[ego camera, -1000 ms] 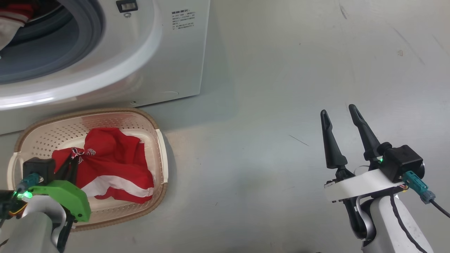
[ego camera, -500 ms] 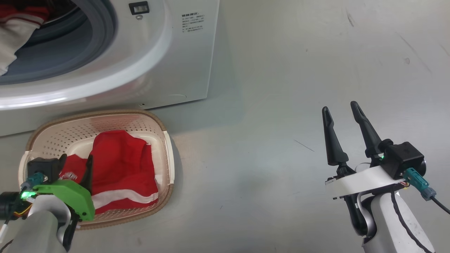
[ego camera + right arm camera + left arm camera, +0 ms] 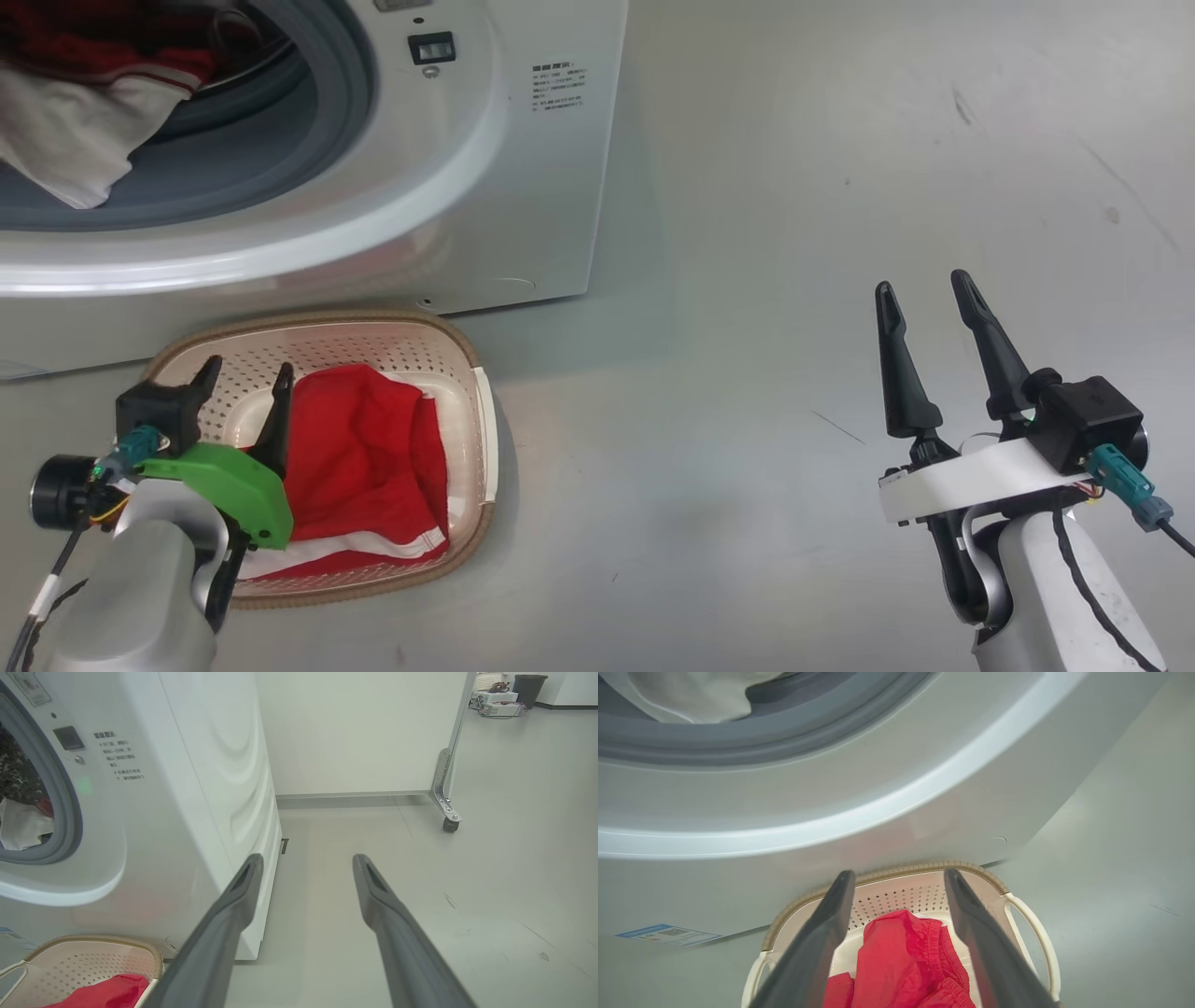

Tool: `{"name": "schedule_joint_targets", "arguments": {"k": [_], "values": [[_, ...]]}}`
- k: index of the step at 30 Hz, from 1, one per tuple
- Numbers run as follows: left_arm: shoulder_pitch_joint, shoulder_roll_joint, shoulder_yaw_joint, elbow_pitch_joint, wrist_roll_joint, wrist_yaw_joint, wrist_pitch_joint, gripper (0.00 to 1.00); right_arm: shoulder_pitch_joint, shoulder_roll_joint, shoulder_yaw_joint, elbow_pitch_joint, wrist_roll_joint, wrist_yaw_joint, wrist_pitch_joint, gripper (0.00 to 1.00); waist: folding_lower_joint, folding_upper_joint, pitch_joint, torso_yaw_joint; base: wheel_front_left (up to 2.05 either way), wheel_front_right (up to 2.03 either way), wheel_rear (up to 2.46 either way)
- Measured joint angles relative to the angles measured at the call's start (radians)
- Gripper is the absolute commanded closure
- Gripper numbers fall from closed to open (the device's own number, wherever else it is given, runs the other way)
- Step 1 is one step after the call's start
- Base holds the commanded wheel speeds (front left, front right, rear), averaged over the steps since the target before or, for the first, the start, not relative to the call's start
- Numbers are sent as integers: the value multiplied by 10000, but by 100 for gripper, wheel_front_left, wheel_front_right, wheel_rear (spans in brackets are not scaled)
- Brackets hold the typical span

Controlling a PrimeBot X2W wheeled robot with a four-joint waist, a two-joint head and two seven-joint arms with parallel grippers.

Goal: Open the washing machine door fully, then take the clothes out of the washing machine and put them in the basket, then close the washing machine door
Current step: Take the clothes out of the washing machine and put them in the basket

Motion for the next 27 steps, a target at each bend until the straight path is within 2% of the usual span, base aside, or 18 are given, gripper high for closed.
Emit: {"name": "schedule_joint_targets", "arguments": {"k": [7,15,27], "values": [[-41,-127,-52,-556,194,0,-25,0,43,-40,-71,115,0,8,0,0,0,0,-468,435,0,0,0],[7,-313,385,-2253,261,0,-29,0,310,-75,-161,230,0,23,0,0,0,0,-1174,1021,0,0,0],[1395,-523,848,-3638,316,0,-31,0,791,-71,-217,309,0,111,0,0,0,0,-2178,1581,0,0,0]]}}
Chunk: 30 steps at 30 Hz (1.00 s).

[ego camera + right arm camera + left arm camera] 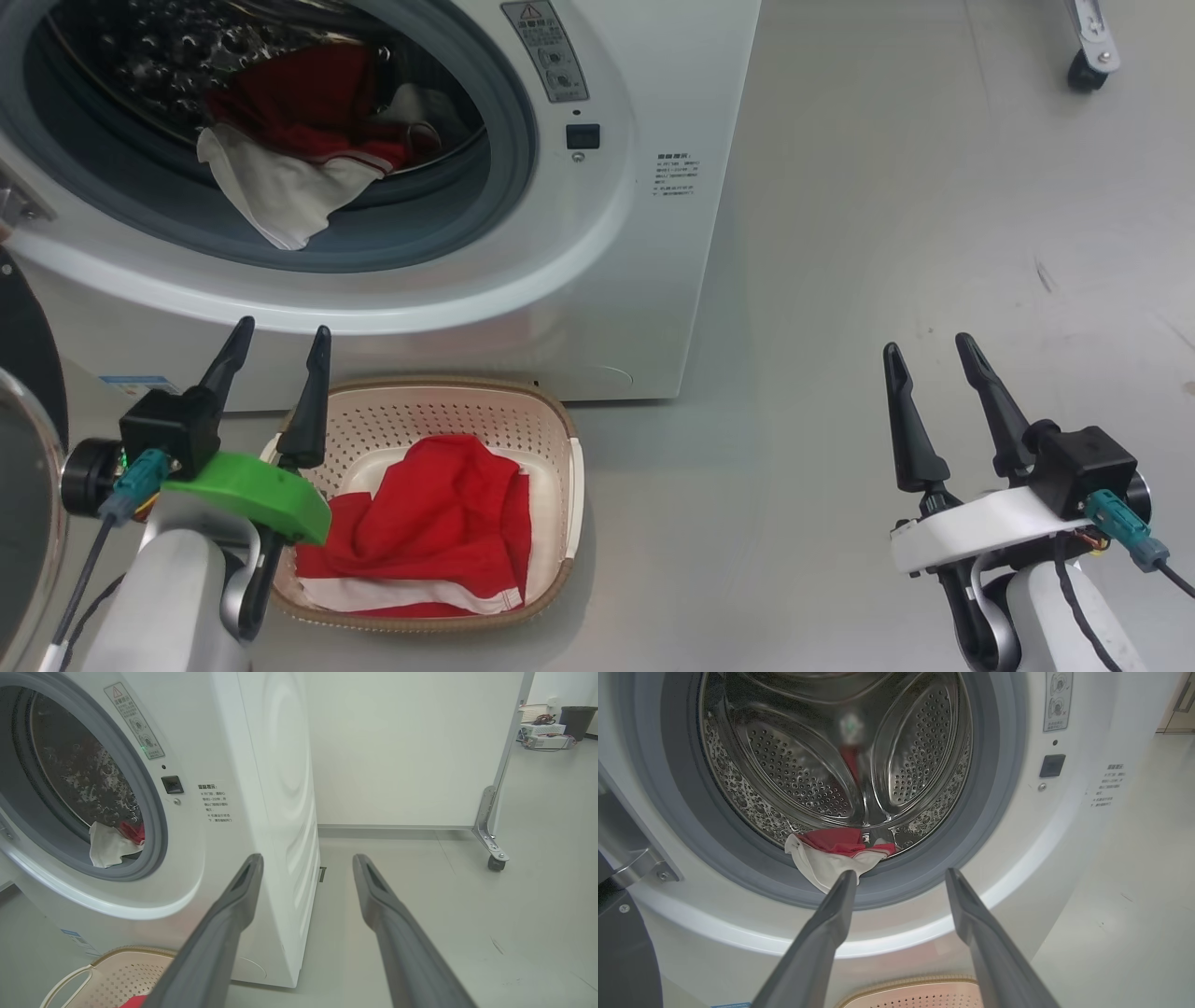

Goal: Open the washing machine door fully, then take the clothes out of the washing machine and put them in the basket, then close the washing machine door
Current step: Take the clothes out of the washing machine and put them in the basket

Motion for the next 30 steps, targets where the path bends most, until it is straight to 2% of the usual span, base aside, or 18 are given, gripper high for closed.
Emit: {"name": "schedule_joint_targets", "arguments": {"k": [13,30], "values": [[1361,-280,537,-1133,186,0,2,0,538,42,-182,-42,33,2,0,0,0,0,-737,257,0,0,0],[2337,-359,723,-2052,560,0,0,0,736,81,-192,-226,48,90,0,0,0,0,-1013,71,0,0,0]]}}
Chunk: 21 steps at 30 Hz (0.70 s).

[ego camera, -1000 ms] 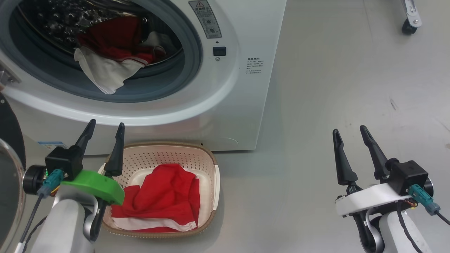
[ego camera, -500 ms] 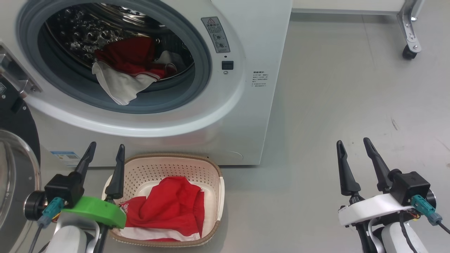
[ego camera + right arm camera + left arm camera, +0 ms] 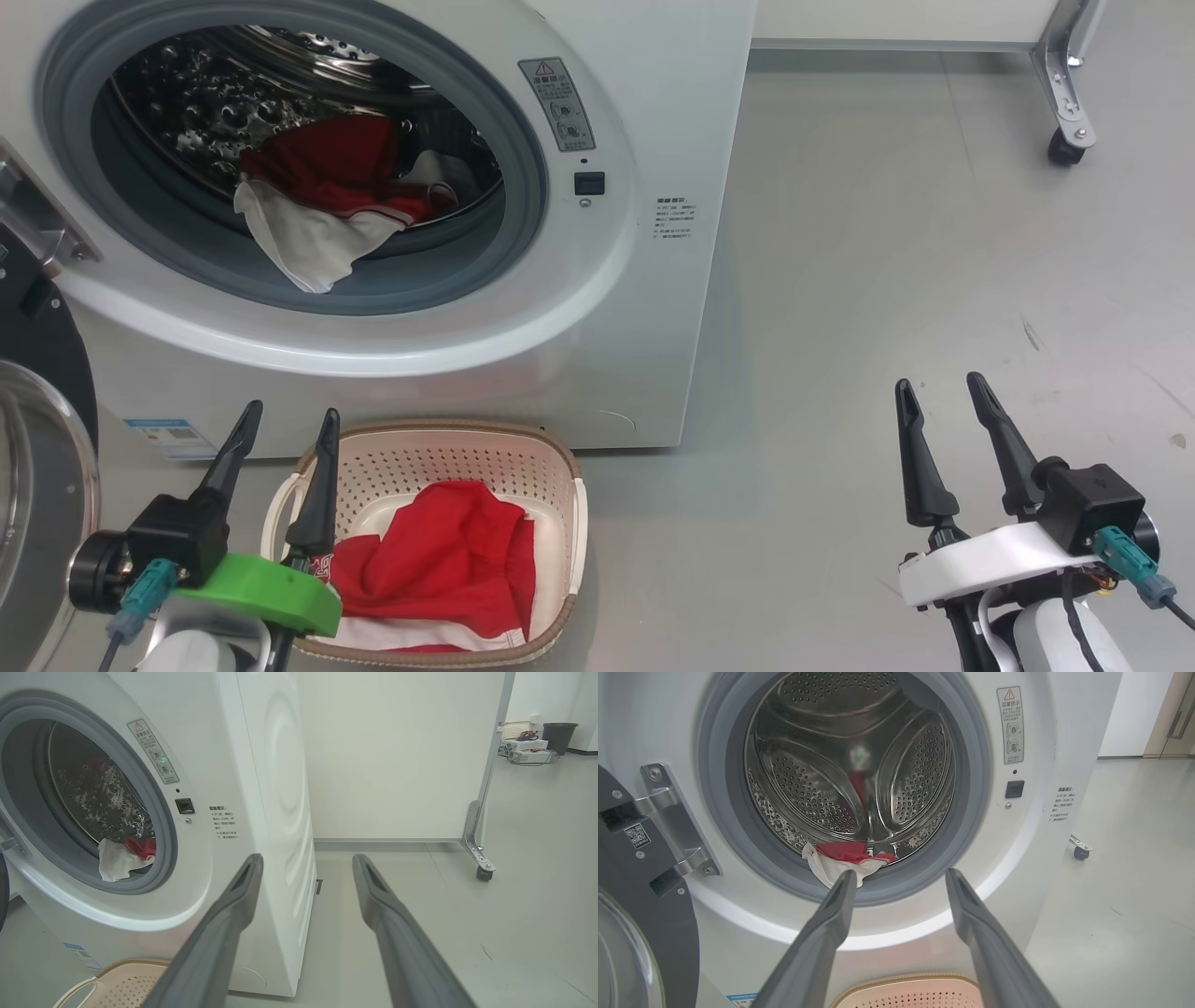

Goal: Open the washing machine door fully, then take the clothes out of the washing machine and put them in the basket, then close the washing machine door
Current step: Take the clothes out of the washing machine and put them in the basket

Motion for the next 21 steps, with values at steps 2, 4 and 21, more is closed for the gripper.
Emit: {"name": "schedule_joint_targets", "arguments": {"k": [2,4,21], "values": [[60,-23,21,-56,0,0,2,0,8,2,0,-8,0,0,0,0,0,0,-4,-21,0,0,0],[120,-42,42,-142,6,0,2,0,27,4,0,-27,0,0,0,0,0,0,-6,-40,0,0,0],[380,-115,155,-437,150,0,2,0,117,13,-2,-48,0,15,0,0,0,0,15,-95,0,0,0]]}}
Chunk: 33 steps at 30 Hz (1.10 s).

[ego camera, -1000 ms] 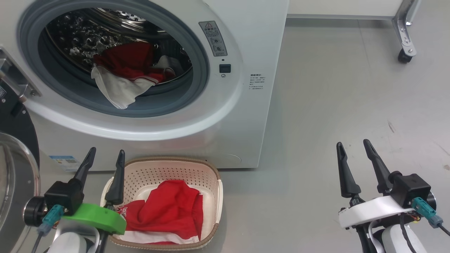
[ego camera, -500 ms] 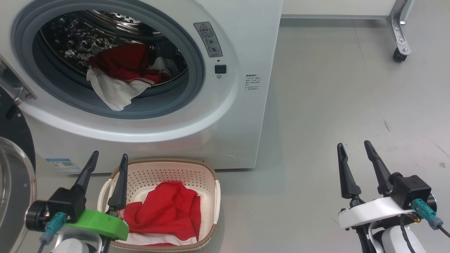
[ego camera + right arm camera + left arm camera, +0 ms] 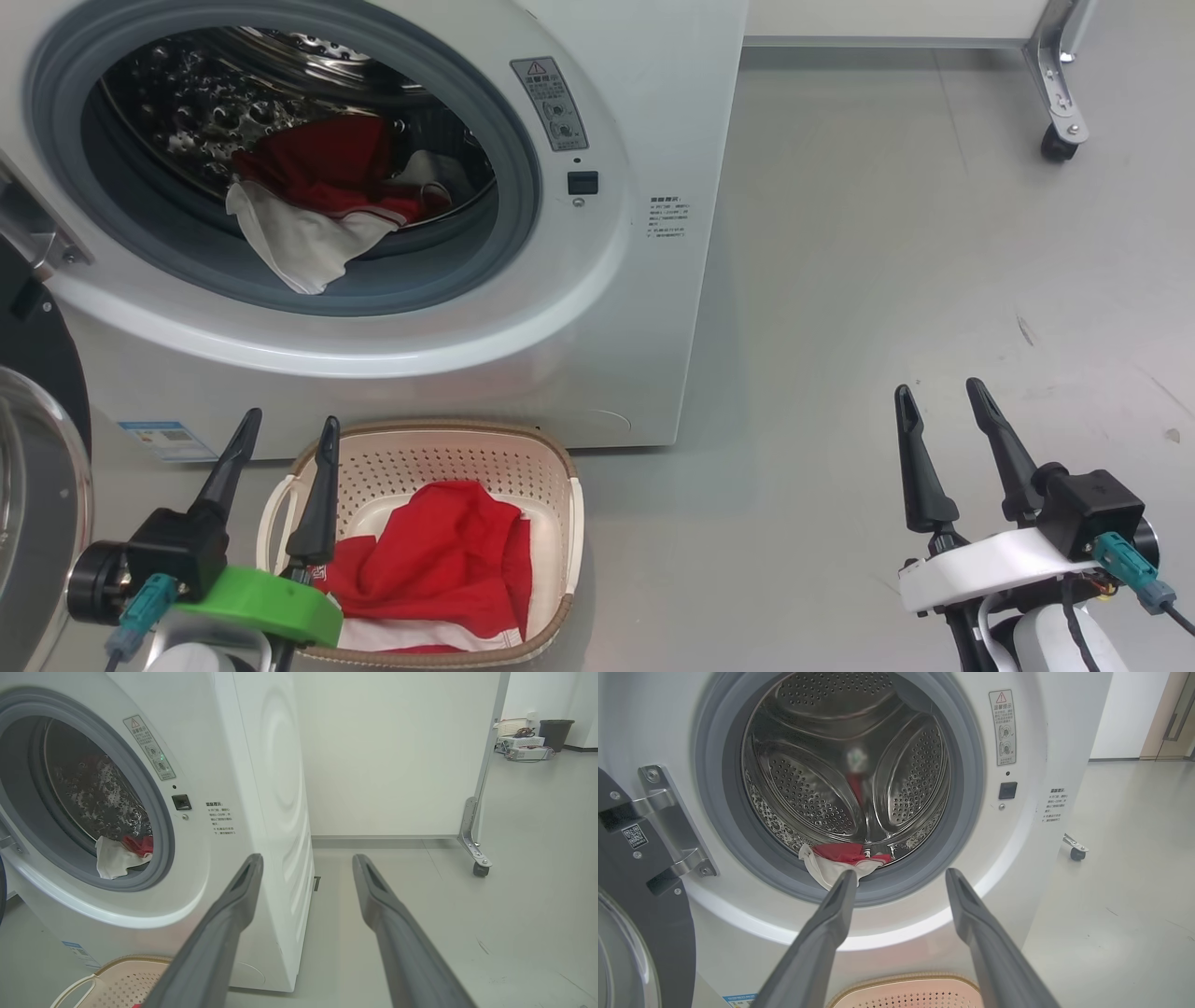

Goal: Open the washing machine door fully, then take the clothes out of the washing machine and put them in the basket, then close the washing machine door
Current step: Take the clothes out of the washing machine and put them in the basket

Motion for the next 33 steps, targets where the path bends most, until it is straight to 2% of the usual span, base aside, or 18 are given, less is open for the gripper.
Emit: {"name": "schedule_joint_targets", "arguments": {"k": [11,22,27,33], "values": [[48,-12,198,-251,2,0,-2,0,7,15,63,-109,-2,61,0,0,0,0,209,-89,0,0,0],[31,35,430,-569,-2,0,-2,0,0,25,236,-385,-23,63,0,0,0,0,975,-237,0,0,0],[-299,307,644,-667,12,0,-2,0,-73,31,355,-518,-71,61,0,0,0,0,1527,-348,0,0,0],[-1592,913,957,-464,100,0,384,0,-464,44,522,-706,-132,59,0,0,0,0,2405,-617,0,0,0]]}}
